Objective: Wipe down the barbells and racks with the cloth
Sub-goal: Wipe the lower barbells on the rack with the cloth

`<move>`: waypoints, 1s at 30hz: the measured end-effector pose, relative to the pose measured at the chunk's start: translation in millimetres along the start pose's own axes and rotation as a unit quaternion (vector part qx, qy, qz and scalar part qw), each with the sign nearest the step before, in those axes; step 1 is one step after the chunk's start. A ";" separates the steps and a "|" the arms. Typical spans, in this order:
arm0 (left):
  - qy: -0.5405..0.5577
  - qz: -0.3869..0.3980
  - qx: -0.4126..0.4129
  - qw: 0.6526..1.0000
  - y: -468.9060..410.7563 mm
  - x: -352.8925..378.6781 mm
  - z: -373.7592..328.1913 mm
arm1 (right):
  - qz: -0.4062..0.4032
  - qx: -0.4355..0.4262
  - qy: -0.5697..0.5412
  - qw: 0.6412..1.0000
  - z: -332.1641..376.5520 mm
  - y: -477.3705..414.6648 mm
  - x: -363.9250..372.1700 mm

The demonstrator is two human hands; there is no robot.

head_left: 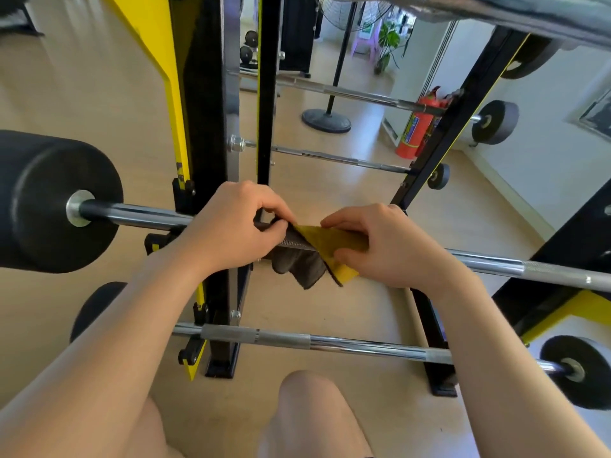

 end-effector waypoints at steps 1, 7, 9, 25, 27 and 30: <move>-0.002 -0.008 -0.003 1.000 0.1 -1.5 1.0 | -0.021 -0.017 0.028 0.999 6.2 -0.9 -3.5; -0.044 -0.053 -0.041 0.997 6.4 -18.1 14.9 | -0.223 -0.041 -0.017 0.974 35.6 -10.8 -29.8; -0.080 -0.065 -0.037 0.994 9.8 -22.9 16.1 | -0.123 -0.067 0.003 0.990 33.7 -20.3 -8.6; -0.231 -0.008 -0.132 0.964 20.5 -18.6 29.7 | 0.148 0.019 -0.006 0.989 44.7 -54.7 64.5; -0.230 -0.004 -0.144 0.963 19.3 -17.5 32.1 | 0.059 -0.042 0.075 0.995 47.0 -49.6 57.6; -0.235 0.000 -0.148 0.961 17.5 -15.6 31.3 | -0.107 -0.140 0.177 0.968 49.0 -16.1 54.0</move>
Point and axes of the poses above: each hand's wrist, its own y-axis away from the middle knuckle, its own x-axis out of the palm, z = x × y, the point moved 9 cm from there along -y, towards the middle knuckle, and after that the axes turned 13 degrees about -z, right-handed, at the moved point
